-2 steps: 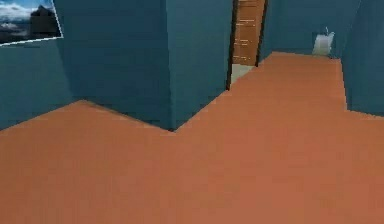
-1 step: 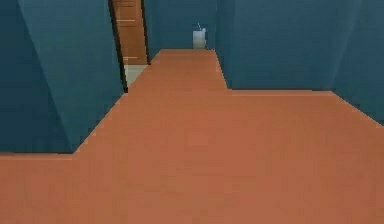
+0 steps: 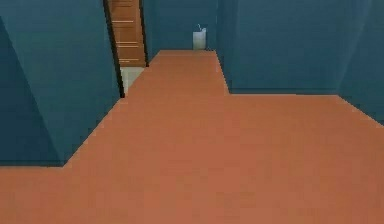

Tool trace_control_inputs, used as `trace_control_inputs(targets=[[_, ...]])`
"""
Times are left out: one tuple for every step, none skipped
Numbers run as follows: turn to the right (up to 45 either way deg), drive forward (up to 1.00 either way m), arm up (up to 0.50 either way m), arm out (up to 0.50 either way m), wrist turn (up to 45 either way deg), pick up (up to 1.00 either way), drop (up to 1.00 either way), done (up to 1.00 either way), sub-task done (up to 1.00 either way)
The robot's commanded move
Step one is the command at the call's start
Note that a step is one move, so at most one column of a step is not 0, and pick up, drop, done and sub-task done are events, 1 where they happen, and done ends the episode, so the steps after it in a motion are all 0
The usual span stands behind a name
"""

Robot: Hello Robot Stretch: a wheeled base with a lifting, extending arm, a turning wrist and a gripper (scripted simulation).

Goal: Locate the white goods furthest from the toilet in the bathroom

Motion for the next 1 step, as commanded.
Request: trace_control_inputs(targets=[[0.0,1.0,0.0,0.0,0.0,0.0,0.0,0.0,0.0]])
